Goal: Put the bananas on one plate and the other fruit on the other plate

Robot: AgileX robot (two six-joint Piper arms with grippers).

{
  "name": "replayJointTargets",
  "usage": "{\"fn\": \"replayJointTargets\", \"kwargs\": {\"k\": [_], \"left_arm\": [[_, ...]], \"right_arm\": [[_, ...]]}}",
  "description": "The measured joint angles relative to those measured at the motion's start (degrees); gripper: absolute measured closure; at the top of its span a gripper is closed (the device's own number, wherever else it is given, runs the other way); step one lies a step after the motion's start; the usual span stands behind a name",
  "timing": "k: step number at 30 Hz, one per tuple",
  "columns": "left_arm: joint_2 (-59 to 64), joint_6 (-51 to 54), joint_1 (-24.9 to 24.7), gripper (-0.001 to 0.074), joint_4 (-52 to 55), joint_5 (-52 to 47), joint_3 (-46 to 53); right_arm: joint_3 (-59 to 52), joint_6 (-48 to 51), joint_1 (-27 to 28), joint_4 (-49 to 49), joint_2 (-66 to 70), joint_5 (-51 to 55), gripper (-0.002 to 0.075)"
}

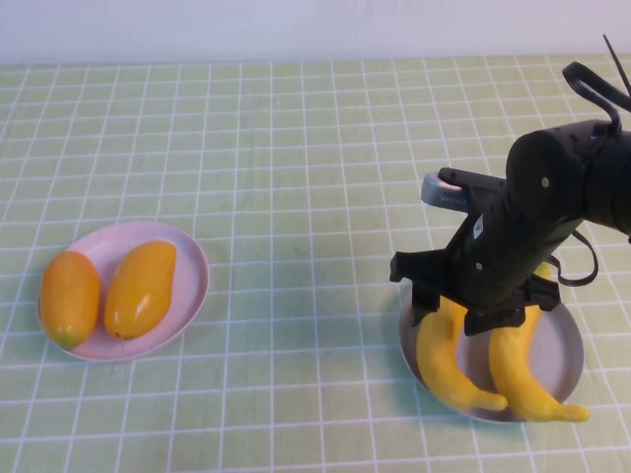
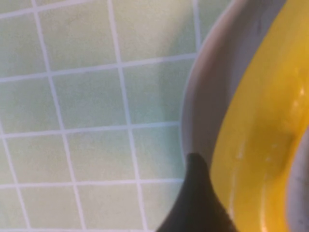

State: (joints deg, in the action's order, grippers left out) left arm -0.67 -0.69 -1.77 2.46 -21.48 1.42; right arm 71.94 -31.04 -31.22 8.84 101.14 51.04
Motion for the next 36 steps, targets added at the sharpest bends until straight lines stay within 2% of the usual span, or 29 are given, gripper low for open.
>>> {"fn": "replayJointTargets", "kwargs": {"k": [5, 8, 11, 14, 17, 26, 36], "left_arm": [[0.00, 0.00, 0.00, 0.0738, 0.00, 0.00, 0.00], [0.00, 0.00, 0.00, 0.0738, 0.00, 0.00, 0.00], [0.00, 0.00, 0.00, 0.0738, 0.00, 0.00, 0.00], [0.00, 0.00, 0.00, 0.0738, 0.00, 0.00, 0.00], [0.00, 0.00, 0.00, 0.0738, 0.00, 0.00, 0.00], [0.00, 0.00, 0.00, 0.0738, 0.00, 0.00, 0.00], [0.00, 0.00, 0.00, 0.0738, 0.00, 0.00, 0.00]], "right_arm": [[-0.09, 0.00, 0.00, -0.90, -2.03, 1.04, 0.0280], [-0.09, 0.31, 0.00, -1.14, -5.48, 1.29, 0.0327], [-0.09, 3.20, 0.00, -1.13, -10.56, 3.06, 0.0454], [-0.09, 7.95, 0.00, -1.13, -15.71, 6.71, 0.0636], [-0.12, 11.94, 0.00, -1.26, -20.93, 11.15, 0.0709], [-0.22, 24.16, 0.00, -3.53, -33.48, 16.76, 0.0740], [-0.22, 36.67, 0.00, -4.94, -35.66, 15.94, 0.0741]]}}
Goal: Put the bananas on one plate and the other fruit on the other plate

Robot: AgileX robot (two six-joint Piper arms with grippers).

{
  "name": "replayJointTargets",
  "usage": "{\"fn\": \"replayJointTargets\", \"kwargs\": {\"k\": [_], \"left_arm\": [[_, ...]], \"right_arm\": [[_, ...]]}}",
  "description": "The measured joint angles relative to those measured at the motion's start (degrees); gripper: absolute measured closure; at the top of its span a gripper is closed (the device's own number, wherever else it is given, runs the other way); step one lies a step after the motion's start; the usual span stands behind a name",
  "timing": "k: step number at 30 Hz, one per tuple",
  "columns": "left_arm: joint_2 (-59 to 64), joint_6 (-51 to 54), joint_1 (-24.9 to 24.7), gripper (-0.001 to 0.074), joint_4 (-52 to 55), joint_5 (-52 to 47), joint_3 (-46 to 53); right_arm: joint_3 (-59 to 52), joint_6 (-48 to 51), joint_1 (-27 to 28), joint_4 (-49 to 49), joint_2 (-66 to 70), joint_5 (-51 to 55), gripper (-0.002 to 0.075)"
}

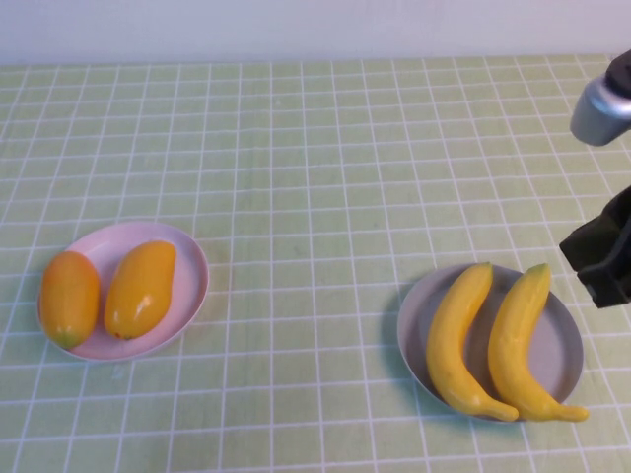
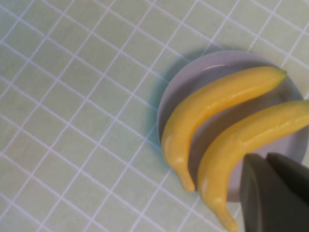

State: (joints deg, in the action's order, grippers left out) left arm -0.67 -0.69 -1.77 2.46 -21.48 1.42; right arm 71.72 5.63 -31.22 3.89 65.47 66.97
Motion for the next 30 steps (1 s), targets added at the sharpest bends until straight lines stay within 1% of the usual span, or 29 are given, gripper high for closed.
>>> {"fn": "replayJointTargets", "kwargs": {"k": [4, 6, 9, 12, 14, 17, 19, 21, 23, 27, 30], "left_arm": [[0.00, 0.00, 0.00, 0.0738, 0.00, 0.00, 0.00], [0.00, 0.00, 0.00, 0.0738, 0.00, 0.00, 0.00], [0.00, 0.00, 0.00, 0.0738, 0.00, 0.00, 0.00], [0.00, 0.00, 0.00, 0.0738, 0.00, 0.00, 0.00], [0.00, 0.00, 0.00, 0.0738, 0.00, 0.00, 0.00], [0.00, 0.00, 0.00, 0.0738, 0.00, 0.00, 0.00], [0.00, 0.00, 0.00, 0.0738, 0.00, 0.00, 0.00], [0.00, 0.00, 0.00, 0.0738, 0.00, 0.00, 0.00], [0.00, 0.00, 0.00, 0.0738, 0.00, 0.00, 0.00], [0.00, 0.00, 0.00, 0.0738, 0.00, 0.00, 0.00], [0.00, 0.00, 0.00, 0.0738, 0.00, 0.00, 0.00]], "right_arm": [[-0.29, 0.87, 0.20, -0.23, -0.13, -2.34, 0.0741], [-2.25, 2.48, 1.10, 0.10, -1.15, -4.78, 0.0741], [-8.86, 6.85, 5.11, 3.07, -5.83, -12.20, 0.0741], [-19.93, 10.83, 12.17, 7.84, -13.57, -22.52, 0.0741], [-27.47, 11.68, 16.92, 10.31, -19.20, -30.35, 0.0741], [-40.05, 12.21, 21.95, 12.50, -27.07, -42.13, 0.0741], [-47.02, 12.32, 24.32, 13.38, -32.18, -49.10, 0.0741], [-53.14, 12.32, 26.53, 13.82, -37.96, -54.05, 0.0741], [-58.81, 12.32, 29.19, 14.09, -43.78, -56.10, 0.0741], [-66.80, 12.41, 34.28, 14.48, -54.10, -57.00, 0.0741], [-69.91, 12.41, 36.12, 14.58, -59.82, -57.14, 0.0741]]}}
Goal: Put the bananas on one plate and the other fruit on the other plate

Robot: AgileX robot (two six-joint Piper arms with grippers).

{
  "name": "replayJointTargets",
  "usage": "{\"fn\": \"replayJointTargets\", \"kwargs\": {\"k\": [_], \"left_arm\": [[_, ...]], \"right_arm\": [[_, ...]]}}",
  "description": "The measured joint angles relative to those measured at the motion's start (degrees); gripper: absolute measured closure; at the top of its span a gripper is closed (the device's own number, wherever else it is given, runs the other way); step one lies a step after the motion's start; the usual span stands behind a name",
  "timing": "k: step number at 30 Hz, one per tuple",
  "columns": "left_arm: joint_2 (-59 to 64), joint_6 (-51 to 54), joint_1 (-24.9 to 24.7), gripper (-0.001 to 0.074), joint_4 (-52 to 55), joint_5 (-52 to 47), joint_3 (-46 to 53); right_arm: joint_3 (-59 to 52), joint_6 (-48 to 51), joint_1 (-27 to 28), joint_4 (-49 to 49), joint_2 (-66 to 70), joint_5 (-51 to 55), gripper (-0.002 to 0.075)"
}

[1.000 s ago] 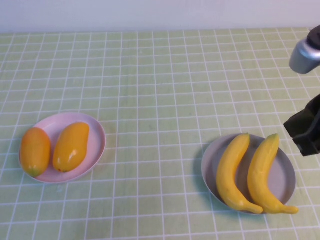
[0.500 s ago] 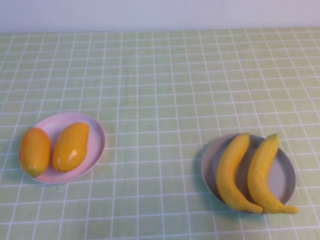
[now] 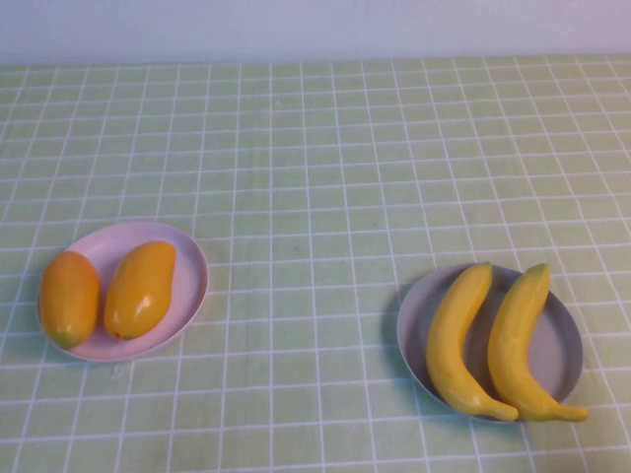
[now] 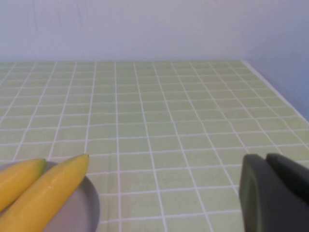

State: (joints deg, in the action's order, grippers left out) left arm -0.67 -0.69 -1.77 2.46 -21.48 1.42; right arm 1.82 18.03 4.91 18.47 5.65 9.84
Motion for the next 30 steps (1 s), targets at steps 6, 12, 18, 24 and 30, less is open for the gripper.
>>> {"fn": "replayJointTargets", "kwargs": {"k": [6, 12, 18, 24, 30], "left_arm": [[0.00, 0.00, 0.00, 0.0738, 0.00, 0.00, 0.00], [0.00, 0.00, 0.00, 0.0738, 0.00, 0.00, 0.00], [0.00, 0.00, 0.00, 0.0738, 0.00, 0.00, 0.00], [0.00, 0.00, 0.00, 0.0738, 0.00, 0.00, 0.00], [0.00, 0.00, 0.00, 0.0738, 0.00, 0.00, 0.00]], "right_arm": [[-3.23, 0.00, 0.65, 0.39, -6.04, -0.28, 0.0741], [-3.23, 0.00, -1.07, 0.74, -6.04, 0.15, 0.0741], [-3.23, 0.00, -2.08, 1.36, -6.04, 0.15, 0.0741], [-3.23, -0.12, -2.11, 1.11, -6.04, 3.64, 0.0741], [-3.23, -7.60, -2.11, -6.10, -6.04, 8.05, 0.0741]]}}
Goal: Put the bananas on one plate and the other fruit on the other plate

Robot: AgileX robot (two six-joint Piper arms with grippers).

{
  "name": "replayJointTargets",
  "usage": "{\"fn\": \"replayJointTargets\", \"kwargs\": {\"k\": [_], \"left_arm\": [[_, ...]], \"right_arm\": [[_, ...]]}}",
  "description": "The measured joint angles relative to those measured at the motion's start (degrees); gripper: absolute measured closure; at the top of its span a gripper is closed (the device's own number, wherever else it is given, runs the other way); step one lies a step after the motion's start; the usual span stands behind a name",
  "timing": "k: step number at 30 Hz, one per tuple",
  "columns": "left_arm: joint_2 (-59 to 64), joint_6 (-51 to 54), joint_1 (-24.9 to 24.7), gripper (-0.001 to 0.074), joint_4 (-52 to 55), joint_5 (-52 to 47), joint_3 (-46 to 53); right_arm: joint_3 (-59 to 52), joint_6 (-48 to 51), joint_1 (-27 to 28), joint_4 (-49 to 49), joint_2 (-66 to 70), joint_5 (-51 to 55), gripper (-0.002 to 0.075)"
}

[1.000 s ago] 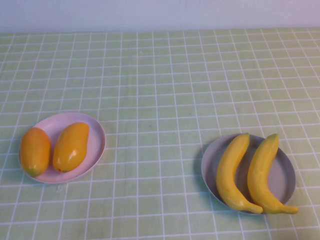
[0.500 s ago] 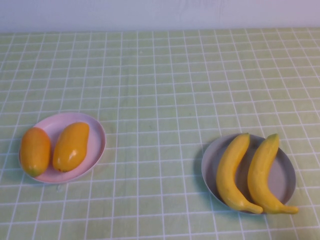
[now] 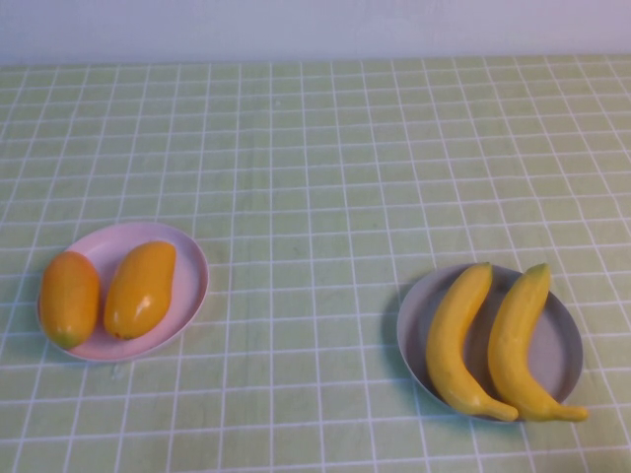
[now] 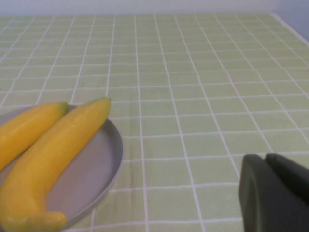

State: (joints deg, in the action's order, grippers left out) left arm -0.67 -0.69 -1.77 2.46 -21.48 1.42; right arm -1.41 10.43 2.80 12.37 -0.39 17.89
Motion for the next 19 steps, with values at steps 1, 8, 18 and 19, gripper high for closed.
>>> {"fn": "replayJointTargets", "kwargs": {"k": [1, 8, 18, 19], "left_arm": [[0.00, 0.00, 0.00, 0.0738, 0.00, 0.00, 0.00], [0.00, 0.00, 0.00, 0.0738, 0.00, 0.00, 0.00], [0.00, 0.00, 0.00, 0.0738, 0.00, 0.00, 0.00], [0.00, 0.00, 0.00, 0.0738, 0.00, 0.00, 0.00]], "right_arm": [[0.00, -1.21, 0.00, -0.90, 0.00, 0.78, 0.0741], [0.00, -3.42, 0.00, -2.27, 0.00, 1.71, 0.0741], [0.00, -3.58, 0.00, -2.27, 0.00, 1.71, 0.0741], [0.00, -3.58, 0.00, -2.27, 0.00, 1.71, 0.0741]]}}
